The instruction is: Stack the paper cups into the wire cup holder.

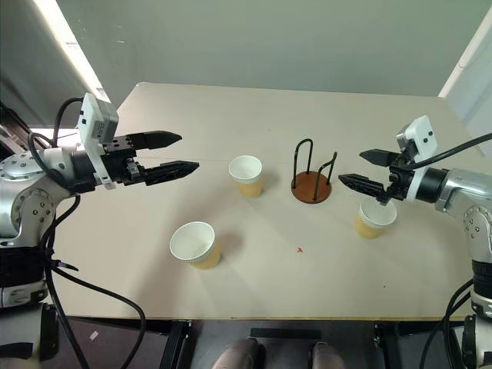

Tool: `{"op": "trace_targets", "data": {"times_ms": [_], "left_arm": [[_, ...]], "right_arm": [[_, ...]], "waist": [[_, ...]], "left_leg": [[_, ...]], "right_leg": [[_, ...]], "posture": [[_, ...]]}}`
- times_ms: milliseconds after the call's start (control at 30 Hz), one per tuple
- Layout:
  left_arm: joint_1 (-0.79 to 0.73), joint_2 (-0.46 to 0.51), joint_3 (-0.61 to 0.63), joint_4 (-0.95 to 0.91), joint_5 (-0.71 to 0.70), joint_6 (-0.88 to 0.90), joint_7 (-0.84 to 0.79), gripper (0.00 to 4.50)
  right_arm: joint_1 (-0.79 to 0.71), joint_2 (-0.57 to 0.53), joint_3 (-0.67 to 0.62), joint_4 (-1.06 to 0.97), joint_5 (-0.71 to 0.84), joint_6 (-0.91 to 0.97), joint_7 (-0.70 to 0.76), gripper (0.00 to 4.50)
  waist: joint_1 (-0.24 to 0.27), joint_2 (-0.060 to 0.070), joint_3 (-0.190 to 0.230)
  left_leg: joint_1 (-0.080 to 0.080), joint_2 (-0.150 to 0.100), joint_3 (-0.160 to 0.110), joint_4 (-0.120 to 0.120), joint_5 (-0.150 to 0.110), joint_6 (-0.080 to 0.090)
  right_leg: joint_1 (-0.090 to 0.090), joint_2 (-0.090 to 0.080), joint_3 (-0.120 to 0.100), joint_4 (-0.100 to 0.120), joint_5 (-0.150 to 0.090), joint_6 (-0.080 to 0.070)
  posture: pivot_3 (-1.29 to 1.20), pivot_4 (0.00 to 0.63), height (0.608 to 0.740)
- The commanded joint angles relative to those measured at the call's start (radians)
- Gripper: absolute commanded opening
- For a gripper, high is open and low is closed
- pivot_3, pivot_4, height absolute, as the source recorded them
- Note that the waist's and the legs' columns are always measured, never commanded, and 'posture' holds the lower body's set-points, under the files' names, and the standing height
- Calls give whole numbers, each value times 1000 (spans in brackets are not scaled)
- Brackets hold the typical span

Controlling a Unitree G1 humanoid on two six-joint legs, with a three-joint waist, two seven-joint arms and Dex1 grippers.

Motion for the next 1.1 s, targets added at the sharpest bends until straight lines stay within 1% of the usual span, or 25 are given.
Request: {"op": "trace_targets", "data": {"times_ms": [33, 433, 567, 767, 900, 1100], "left_arm": [[-22, -6, 48, -6, -23, -19, 9, 4500], [-88, -43, 28, 61, -33, -39, -24, 4500], [-99, -55, 21, 66, -33, -51, -43, 4500], [-110, -52, 9, 75, -25, -63, -91, 4500], [-134, -49, -7, 93, -13, -70, -115, 4500], [-166, -55, -22, 111, -13, -68, -137, 4500]], "right_arm": [[-37, -13, -27, -14, 27, 7, 12, 4488], [-11, 25, -32, -82, 82, 6, 11, 4488], [16, 26, 3, -95, 40, -13, -9, 4488], [66, -29, 93, -90, -61, -3, -11, 4488], [36, -15, 119, -70, -80, 7, -23, 4488], [-48, 30, 186, -17, -124, 33, -47, 4488]], "waist": [[0, 0, 0], [0, 0, 0], [0, 0, 0], [0, 0, 0], [0, 0, 0], [-1, 0, 0]], "left_leg": [[0, 0, 0, 0, 0, 0], [0, 0, 0, 0, 0, 0], [0, 0, 0, 1, 0, 0], [0, 0, 0, 1, 0, 0], [0, 0, 0, 1, 0, 0], [0, 0, 0, 1, 0, 0]], "right_leg": [[0, 0, 0, 0, 0, 0], [0, 0, 0, 0, 0, 0], [0, 0, 0, 0, 0, 0], [0, 0, 0, 0, 0, 0], [0, 0, 0, 0, 0, 0], [0, 0, 0, 0, 0, 0]], "posture": [[0, 150, 740], [0, 150, 740], [0, 150, 740], [0, 150, 740], [0, 150, 740], [0, 150, 740]]}}
